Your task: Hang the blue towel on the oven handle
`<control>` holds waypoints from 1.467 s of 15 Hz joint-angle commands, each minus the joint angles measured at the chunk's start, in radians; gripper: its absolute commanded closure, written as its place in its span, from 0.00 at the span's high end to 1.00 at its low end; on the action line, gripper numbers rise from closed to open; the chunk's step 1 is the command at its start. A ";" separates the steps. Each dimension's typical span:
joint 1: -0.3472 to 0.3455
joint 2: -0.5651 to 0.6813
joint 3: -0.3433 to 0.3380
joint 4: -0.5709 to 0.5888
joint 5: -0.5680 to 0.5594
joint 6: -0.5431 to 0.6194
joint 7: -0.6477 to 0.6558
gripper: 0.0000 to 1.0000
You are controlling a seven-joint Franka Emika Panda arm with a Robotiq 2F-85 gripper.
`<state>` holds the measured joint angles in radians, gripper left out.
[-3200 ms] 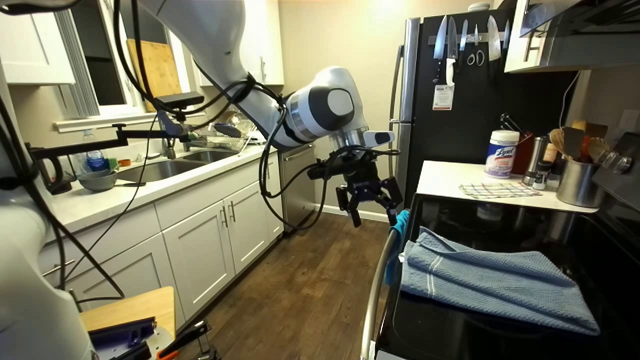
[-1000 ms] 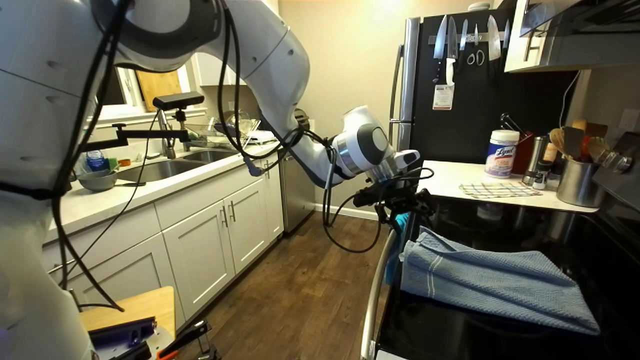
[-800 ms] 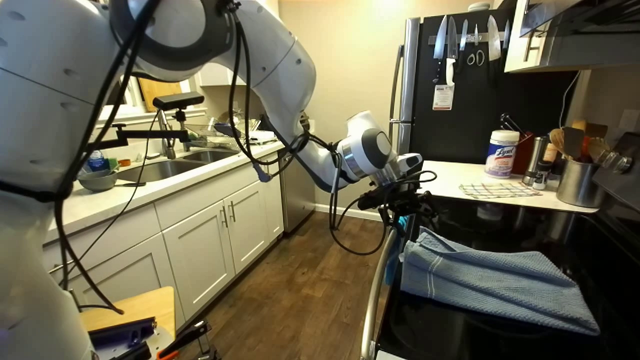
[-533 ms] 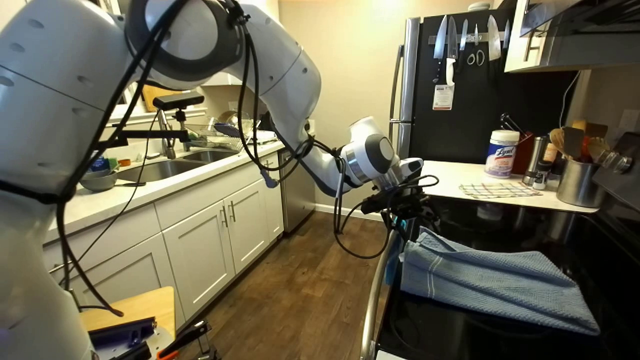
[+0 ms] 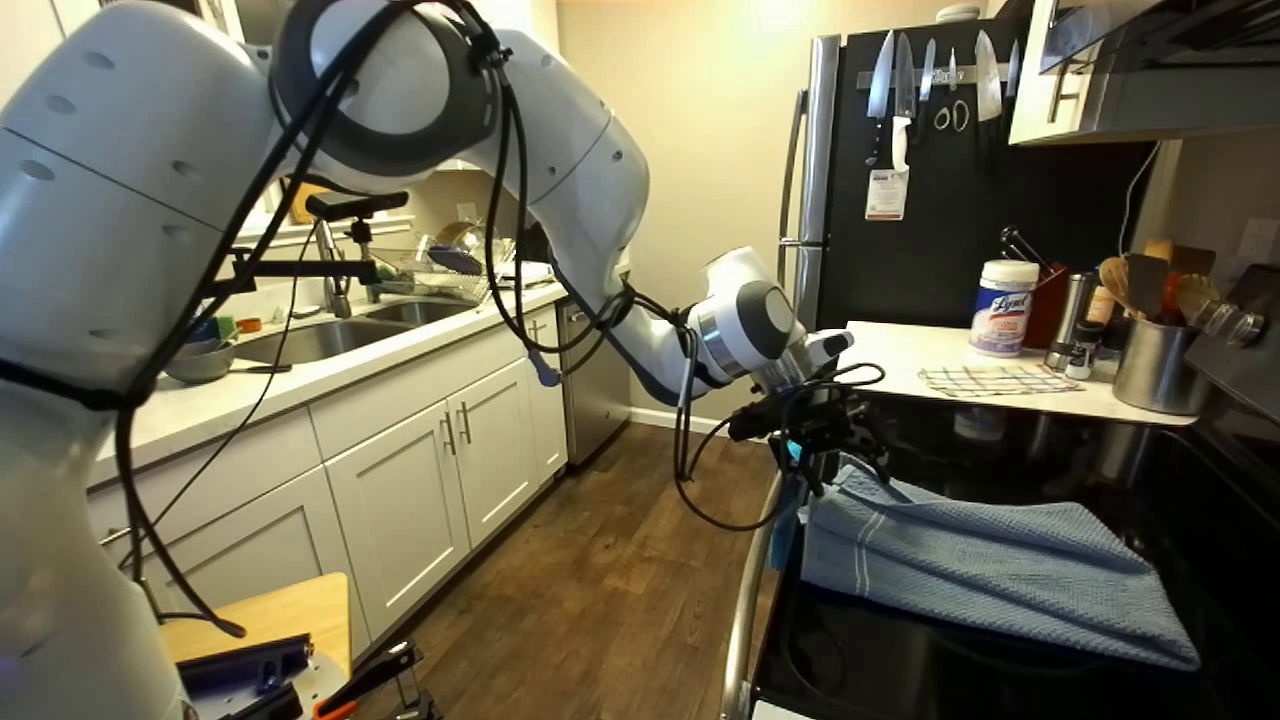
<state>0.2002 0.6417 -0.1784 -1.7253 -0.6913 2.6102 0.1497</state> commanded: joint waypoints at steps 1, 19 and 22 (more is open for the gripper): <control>0.022 0.005 -0.027 0.012 -0.039 -0.023 0.041 1.00; 0.024 0.014 -0.027 0.013 -0.051 -0.034 0.036 1.00; 0.022 0.017 -0.033 0.013 -0.055 -0.037 0.037 1.00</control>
<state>0.2156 0.6545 -0.1991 -1.7151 -0.7109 2.5951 0.1498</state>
